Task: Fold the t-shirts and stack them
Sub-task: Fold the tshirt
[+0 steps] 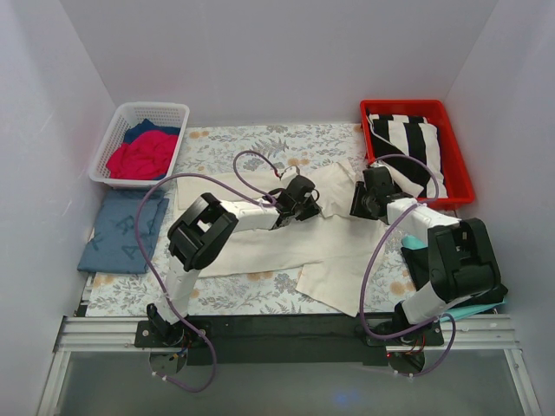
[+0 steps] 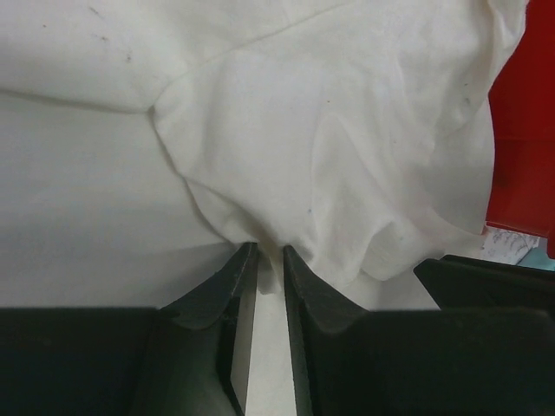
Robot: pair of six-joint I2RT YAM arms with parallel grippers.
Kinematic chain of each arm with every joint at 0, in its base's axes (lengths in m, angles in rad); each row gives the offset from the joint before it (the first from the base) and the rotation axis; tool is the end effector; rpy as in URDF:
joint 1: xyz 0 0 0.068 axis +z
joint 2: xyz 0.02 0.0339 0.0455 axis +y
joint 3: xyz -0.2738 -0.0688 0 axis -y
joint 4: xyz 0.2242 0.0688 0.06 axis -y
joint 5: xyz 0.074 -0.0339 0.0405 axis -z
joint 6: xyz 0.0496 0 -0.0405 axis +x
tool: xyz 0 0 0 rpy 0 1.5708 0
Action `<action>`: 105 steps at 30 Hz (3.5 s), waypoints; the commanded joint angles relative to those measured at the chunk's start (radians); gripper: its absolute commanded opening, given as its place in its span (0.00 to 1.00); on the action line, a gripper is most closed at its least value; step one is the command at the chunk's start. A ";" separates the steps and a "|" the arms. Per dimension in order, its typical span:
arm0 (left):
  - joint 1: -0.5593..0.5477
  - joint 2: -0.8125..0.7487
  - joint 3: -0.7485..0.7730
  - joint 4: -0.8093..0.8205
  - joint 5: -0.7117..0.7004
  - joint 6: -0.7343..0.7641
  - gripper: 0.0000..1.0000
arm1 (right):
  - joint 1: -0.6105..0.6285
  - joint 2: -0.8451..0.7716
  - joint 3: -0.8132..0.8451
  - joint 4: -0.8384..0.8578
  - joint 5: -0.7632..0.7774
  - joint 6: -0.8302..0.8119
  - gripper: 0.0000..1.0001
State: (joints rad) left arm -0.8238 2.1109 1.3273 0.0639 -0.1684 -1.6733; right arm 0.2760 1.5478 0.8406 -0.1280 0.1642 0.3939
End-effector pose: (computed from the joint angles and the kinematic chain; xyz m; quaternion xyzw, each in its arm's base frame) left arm 0.3148 -0.3277 0.1516 -0.4056 0.8126 -0.3659 0.2029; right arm 0.2963 0.0755 0.1960 0.0842 0.9266 0.0455 0.3636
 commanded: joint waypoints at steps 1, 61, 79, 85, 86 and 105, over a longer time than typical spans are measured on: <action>-0.011 0.032 0.016 -0.110 -0.051 0.003 0.16 | -0.003 0.027 -0.001 0.044 -0.020 -0.001 0.45; -0.029 -0.253 -0.175 -0.177 -0.177 -0.016 0.00 | -0.004 -0.138 -0.096 -0.038 -0.028 -0.024 0.01; -0.018 -0.400 -0.263 -0.285 -0.442 0.023 0.00 | 0.138 -0.170 0.017 -0.064 0.031 -0.033 0.35; 0.123 -0.388 -0.290 -0.303 -0.364 0.073 0.00 | 0.146 0.000 0.127 -0.036 -0.020 -0.082 0.36; 0.147 -0.376 -0.290 -0.303 -0.346 0.087 0.00 | 0.146 0.042 0.143 -0.024 -0.020 -0.090 0.36; 0.492 -0.256 -0.345 -0.449 -0.131 0.008 0.00 | 0.245 0.347 0.199 -0.002 -0.065 -0.084 0.34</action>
State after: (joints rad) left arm -0.3779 1.8179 1.0451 -0.2291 -0.2897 -1.6119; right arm 0.4507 1.8229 1.0645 -0.0898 0.1455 0.2836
